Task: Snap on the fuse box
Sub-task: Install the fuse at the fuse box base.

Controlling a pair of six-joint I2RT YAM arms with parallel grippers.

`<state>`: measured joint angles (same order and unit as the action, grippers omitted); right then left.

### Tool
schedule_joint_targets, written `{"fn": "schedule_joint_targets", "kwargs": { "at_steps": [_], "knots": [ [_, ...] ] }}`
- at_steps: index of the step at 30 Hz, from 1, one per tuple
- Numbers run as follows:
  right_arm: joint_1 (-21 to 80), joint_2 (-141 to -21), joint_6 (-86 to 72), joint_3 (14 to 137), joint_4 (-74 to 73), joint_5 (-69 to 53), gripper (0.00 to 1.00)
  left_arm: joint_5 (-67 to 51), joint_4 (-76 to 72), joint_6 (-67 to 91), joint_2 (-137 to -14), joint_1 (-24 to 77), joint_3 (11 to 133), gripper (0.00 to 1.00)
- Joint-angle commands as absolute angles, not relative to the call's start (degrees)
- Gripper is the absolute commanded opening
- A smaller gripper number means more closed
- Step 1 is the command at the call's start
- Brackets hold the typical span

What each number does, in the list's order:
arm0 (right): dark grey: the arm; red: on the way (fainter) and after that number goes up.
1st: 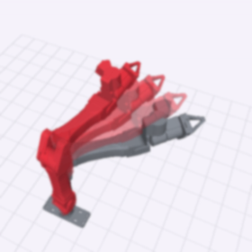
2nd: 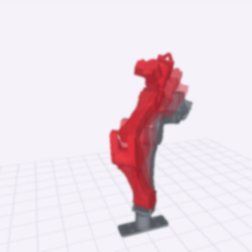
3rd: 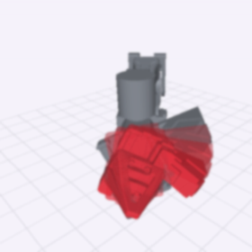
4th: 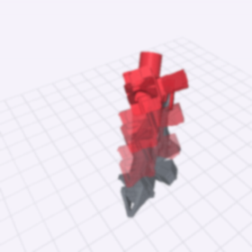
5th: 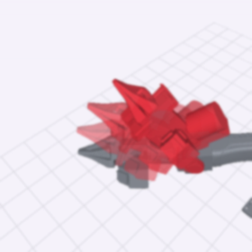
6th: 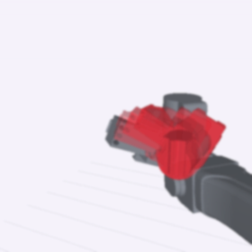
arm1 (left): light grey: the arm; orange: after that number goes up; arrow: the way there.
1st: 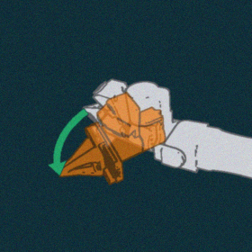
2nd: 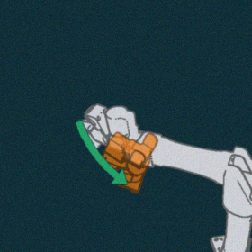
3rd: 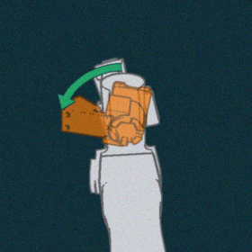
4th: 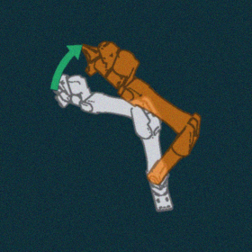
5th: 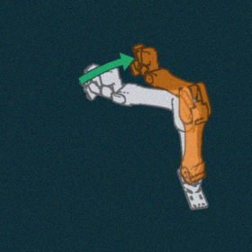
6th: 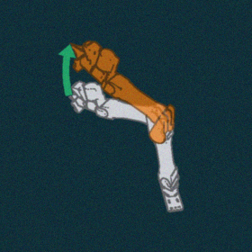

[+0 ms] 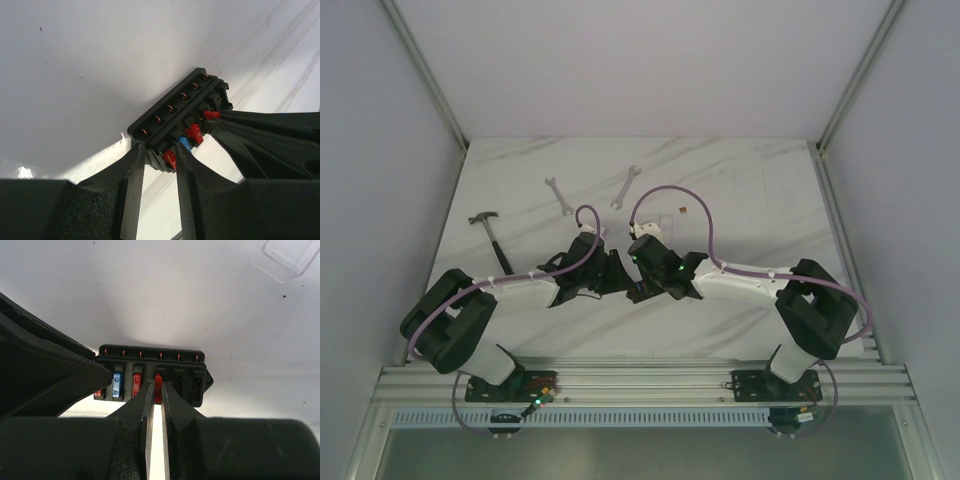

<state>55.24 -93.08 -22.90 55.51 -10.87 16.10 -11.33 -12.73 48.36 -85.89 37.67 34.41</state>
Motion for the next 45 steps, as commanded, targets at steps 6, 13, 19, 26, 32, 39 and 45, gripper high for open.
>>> {"fn": "schedule_joint_targets", "kwargs": {
  "at_steps": [6, 13, 19, 26, 32, 39, 45],
  "knots": [
    [55.6, -94.9, -23.6, 54.7, -11.7, 17.6, 0.0, -9.7, -8.8, 47.0, -87.4, 37.3, 34.9, 0.39],
    [55.5, -95.4, -24.1, 55.0, -12.8, 17.6, 0.0, -9.7, -8.8, 47.1, -87.6, 37.3, 35.1, 0.39],
    [55.6, -96.3, -24.8, 55.1, -14.9, 18.4, 0.0, -9.8, -8.8, 47.2, -87.8, 37.3, 35.2, 0.39],
    [55.6, -96.3, -26.2, 54.8, -15.8, 19.2, 0.0, -9.8, -8.7, 47.2, -87.8, 37.3, 35.0, 0.39],
    [55.6, -98.8, -26.4, 54.9, -16.5, 17.7, 0.0, -9.7, -8.6, 47.4, -87.8, 37.3, 34.8, 0.38],
    [55.6, -102.3, -26.7, 54.2, -19.9, 17.2, 0.0, -9.6, -8.5, 47.4, -88.0, 37.2, 34.8, 0.38],
    [54.7, -103.1, -27.5, 51.9, -23.0, 19.2, 0.0, -9.7, -8.5, 47.5, -88.2, 37.2, 34.4, 0.37]
  ]
}}
